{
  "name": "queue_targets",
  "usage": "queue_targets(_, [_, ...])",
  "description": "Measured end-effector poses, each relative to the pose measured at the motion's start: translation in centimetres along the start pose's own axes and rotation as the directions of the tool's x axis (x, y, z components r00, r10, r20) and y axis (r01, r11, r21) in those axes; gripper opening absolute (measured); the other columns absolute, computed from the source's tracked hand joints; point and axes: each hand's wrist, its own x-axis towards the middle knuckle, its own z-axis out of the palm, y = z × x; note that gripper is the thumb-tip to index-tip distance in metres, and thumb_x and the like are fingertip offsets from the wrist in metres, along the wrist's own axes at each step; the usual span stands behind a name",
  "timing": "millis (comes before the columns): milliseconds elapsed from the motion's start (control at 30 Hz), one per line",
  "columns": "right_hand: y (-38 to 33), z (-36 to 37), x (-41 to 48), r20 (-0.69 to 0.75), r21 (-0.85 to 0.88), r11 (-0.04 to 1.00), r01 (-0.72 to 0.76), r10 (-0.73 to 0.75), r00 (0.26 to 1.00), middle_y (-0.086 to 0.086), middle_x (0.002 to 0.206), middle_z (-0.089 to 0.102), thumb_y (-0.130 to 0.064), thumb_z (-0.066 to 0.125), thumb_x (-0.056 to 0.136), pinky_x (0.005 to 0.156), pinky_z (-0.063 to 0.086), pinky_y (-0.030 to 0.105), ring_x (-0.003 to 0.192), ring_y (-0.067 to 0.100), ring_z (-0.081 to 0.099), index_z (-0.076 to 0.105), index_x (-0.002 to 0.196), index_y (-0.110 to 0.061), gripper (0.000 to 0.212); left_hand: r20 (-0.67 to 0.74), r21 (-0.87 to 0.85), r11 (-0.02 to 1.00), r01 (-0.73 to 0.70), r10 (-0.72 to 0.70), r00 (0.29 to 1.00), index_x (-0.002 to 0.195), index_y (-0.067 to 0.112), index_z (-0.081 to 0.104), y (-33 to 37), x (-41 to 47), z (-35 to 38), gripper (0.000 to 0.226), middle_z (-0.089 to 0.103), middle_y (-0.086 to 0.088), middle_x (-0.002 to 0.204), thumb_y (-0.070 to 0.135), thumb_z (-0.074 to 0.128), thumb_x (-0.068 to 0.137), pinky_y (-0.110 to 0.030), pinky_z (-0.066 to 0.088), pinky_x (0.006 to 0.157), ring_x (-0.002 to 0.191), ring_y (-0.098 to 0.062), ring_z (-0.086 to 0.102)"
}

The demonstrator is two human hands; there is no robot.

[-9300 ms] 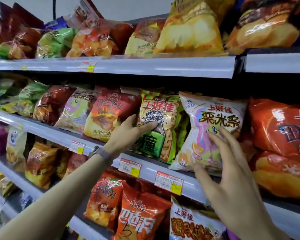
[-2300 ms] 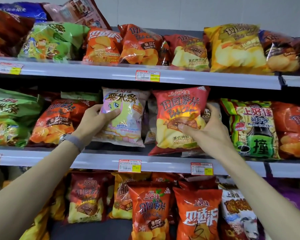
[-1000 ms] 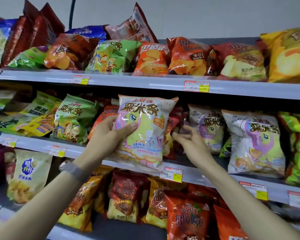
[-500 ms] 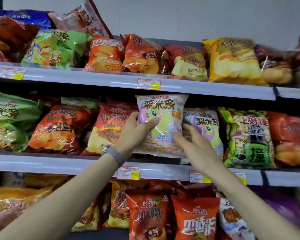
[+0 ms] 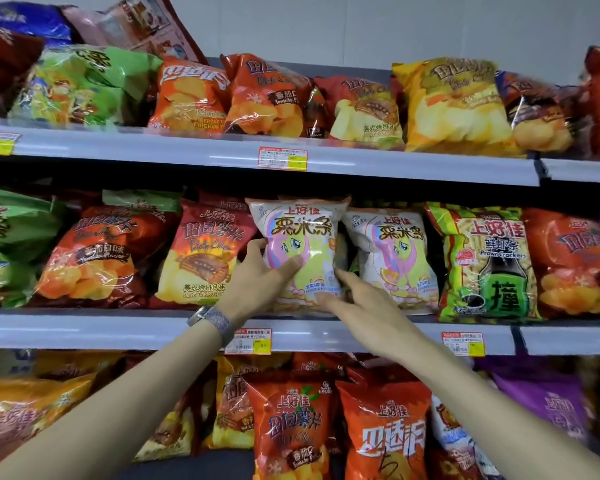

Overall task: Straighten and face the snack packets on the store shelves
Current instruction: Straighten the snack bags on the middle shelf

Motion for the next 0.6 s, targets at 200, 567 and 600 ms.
queue_targets(200, [0.3,0.6,-0.5,-0.023,-0.066,0.996,0.063,-0.064,0.998,-0.006,0.134,0.064,-0.053,0.058,0.100,0.095,0.042,0.031,0.127,0.021,0.055,0.036,0.157,-0.026,0.068,0.054,0.059,0.998,-0.016,0.013,0.998,0.133,0.024,0.054,-0.3,-0.4,-1.2,0.061,0.076,0.008,0.113,0.065,0.069,0.091,-0.044,0.064,0.087,0.096,-0.015,0.076])
queue_targets(567, [1.1,0.0,-1.4,0.022,-0.115,0.982,0.151,-0.149,0.989,-0.011,0.111,0.057,-0.046,0.056,0.102,0.072,0.041,0.017,0.100,0.007,0.055,0.043,0.146,-0.032,0.047,-0.005,0.279,0.954,-0.108,0.114,0.993,0.118,0.023,0.064,0.3,-5.1,-1.8,0.019,0.074,0.011,0.105,0.033,0.064,0.102,-0.023,0.056,0.076,0.093,-0.011,0.070])
queue_targets(600, [1.2,-0.2,-1.6,0.027,-0.121,0.982,0.148,-0.146,0.989,-0.009,0.115,0.057,-0.047,0.056,0.102,0.078,0.043,0.024,0.110,0.014,0.055,0.043,0.146,-0.033,0.048,-0.009,0.297,0.949,-0.109,0.117,0.993,0.118,0.022,0.064,0.6,-5.6,-1.9,0.019,0.073,0.010,0.102,0.032,0.064,0.102,-0.022,0.054,0.072,0.092,-0.010,0.070])
